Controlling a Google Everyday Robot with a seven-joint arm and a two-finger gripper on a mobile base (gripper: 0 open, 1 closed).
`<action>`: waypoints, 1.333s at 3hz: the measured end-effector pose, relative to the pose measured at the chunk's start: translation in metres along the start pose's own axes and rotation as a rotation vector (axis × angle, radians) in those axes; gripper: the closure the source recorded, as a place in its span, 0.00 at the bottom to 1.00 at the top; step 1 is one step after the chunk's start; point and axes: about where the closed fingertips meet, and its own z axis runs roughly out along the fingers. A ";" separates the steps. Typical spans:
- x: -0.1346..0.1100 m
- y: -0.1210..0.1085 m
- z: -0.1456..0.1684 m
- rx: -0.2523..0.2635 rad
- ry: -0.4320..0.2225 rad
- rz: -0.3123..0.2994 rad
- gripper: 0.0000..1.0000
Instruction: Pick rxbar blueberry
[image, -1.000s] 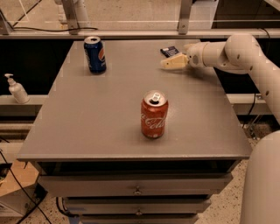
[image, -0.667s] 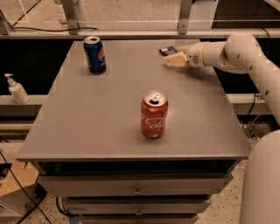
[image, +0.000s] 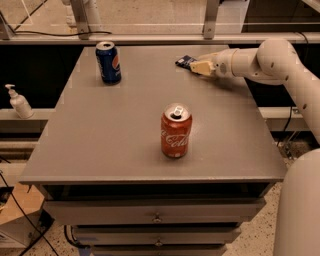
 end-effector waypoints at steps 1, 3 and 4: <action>-0.016 0.006 -0.005 -0.019 -0.028 -0.016 1.00; -0.123 0.028 -0.060 -0.046 -0.141 -0.237 1.00; -0.186 0.041 -0.104 -0.039 -0.215 -0.392 1.00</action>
Offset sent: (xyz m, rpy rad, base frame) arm -0.0306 0.0152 0.1483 -0.0222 -0.2619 0.1502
